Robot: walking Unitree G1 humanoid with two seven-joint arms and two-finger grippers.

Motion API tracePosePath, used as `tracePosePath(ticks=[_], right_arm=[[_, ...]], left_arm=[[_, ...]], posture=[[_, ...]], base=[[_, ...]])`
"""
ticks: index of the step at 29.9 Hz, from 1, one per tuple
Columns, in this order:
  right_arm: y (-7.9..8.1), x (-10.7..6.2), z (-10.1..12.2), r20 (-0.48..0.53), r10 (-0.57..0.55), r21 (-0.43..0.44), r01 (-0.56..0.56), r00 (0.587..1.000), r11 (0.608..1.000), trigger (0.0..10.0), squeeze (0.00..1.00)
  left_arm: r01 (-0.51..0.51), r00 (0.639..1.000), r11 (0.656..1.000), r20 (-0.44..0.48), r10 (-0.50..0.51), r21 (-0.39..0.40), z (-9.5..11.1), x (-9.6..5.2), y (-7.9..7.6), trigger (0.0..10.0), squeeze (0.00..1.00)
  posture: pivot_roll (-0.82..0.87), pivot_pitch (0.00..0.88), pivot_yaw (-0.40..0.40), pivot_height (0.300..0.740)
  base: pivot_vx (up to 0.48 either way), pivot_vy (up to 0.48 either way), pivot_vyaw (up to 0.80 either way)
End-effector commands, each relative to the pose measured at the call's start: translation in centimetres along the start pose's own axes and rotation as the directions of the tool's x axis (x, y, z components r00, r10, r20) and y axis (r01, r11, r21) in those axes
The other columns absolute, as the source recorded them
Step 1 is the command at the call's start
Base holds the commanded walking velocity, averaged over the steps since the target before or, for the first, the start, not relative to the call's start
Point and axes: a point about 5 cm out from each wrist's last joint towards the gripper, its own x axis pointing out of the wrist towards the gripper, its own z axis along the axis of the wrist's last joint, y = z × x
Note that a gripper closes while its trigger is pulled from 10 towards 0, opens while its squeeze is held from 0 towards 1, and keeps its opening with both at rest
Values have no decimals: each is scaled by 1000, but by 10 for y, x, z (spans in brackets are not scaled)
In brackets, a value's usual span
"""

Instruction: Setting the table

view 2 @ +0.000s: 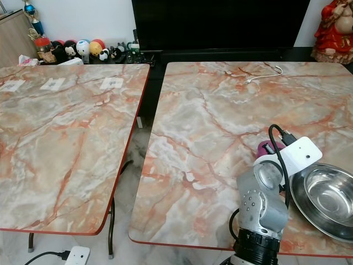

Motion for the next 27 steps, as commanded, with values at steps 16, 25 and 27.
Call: tracePosePath(ticks=[16,25,27], right_arm=[[28,-12,7,128,386,-150,-367,914,918,10000,0],[29,-15,-6,94,642,-351,-578,761,737,10000,0],[27,-18,-18,51,695,-389,-627,717,675,10000,0]], left_arm=[[-3,1000,1000,-14,3,-5,-5,-1,1,10000,0],[-11,1000,1000,-12,11,-4,-5,-1,2,10000,0],[-15,1000,1000,-9,15,-5,-5,-1,3,10000,0]], posture=[[-125,18,31,740],[-141,23,36,740],[-135,29,35,740]], base=[[0,0,0],[0,0,0],[0,0,0]])
